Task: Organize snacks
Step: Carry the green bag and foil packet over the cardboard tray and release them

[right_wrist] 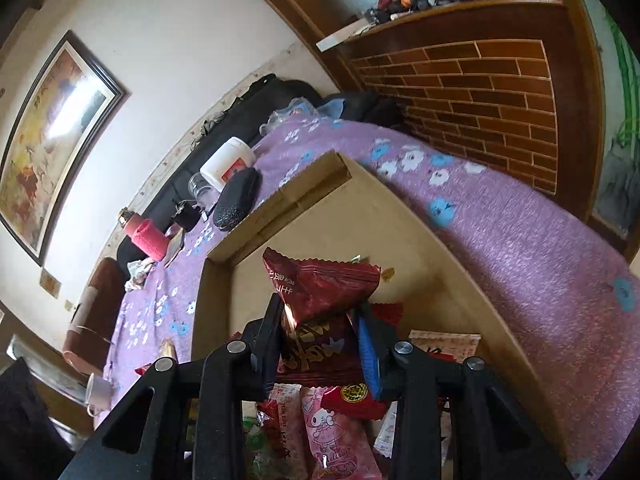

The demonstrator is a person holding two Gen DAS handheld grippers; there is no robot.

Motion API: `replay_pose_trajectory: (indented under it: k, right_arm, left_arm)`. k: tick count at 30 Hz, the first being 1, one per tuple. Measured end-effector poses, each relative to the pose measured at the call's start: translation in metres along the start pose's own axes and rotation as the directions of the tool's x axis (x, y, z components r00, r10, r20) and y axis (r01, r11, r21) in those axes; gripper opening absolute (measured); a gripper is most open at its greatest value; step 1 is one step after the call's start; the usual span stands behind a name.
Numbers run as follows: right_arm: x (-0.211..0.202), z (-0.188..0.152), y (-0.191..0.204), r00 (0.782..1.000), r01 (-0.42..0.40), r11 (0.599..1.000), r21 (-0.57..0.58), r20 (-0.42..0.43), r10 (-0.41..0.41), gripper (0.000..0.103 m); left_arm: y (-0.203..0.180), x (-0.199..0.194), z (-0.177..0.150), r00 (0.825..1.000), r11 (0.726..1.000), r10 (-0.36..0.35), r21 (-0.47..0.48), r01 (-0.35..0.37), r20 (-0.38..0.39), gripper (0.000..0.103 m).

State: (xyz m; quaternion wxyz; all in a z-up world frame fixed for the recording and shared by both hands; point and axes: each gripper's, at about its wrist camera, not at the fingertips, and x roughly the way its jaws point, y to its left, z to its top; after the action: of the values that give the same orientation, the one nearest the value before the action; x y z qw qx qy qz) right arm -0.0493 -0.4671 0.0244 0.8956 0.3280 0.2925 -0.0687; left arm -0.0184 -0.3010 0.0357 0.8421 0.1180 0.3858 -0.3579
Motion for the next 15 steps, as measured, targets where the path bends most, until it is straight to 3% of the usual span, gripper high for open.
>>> replay_pose_trajectory:
  k: [10, 13, 15]
  right_arm:
    - [0.001, -0.003, 0.011, 0.998, 0.058, 0.997, -0.055, 0.023, -0.057, 0.039]
    - [-0.001, -0.002, 0.01, 0.998, 0.059, 0.997, -0.05, 0.035, -0.057, 0.049]
    - [-0.005, -0.002, 0.01, 0.997, 0.056, 0.997, -0.044, 0.055, -0.054, 0.049]
  left_arm:
    - [0.004, 0.014, -0.008, 1.0, 1.0, -0.009, -0.009, 0.009, -0.016, 0.041]
    - [0.002, 0.011, -0.008, 1.0, 1.0, -0.02, -0.004, 0.02, -0.012, 0.048]
    - [0.001, 0.007, -0.008, 1.0, 1.0, -0.029, -0.003, 0.029, 0.0, 0.051]
